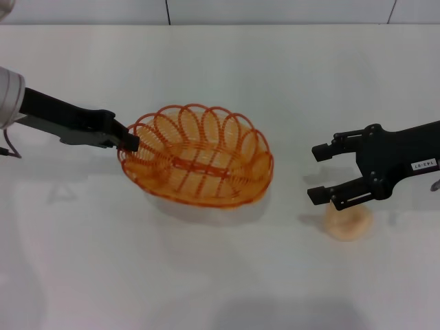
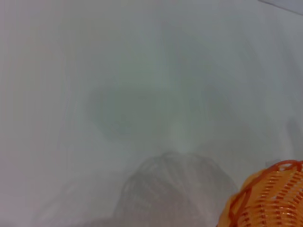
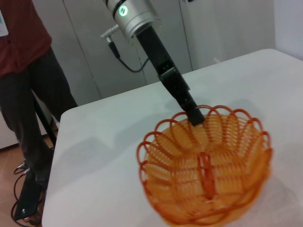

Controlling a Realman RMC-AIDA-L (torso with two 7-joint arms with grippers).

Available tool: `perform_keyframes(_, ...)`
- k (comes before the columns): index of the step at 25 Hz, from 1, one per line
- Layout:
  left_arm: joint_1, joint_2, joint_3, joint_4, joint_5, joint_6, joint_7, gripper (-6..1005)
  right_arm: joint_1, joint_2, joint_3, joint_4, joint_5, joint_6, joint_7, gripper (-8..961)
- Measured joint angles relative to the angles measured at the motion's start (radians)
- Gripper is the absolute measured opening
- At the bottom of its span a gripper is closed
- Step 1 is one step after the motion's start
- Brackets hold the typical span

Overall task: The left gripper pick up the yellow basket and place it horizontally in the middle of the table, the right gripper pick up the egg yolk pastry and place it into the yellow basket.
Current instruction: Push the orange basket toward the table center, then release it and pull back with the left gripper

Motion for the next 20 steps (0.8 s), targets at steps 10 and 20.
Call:
perform_keyframes(10, 0.015, -0.068, 0.002, -0.014, -0.012, -0.045, -0.03, 72, 0.001, -0.001, 0.0, -0.003, -0.002, -0.006, 0.0, 754)
perform_keyframes(20, 0.041, -0.06, 0.002, -0.014, -0.007, -0.04, -0.033, 72, 0.002, -0.001, 0.0, -0.006, -0.006, -0.006, 0.0, 754)
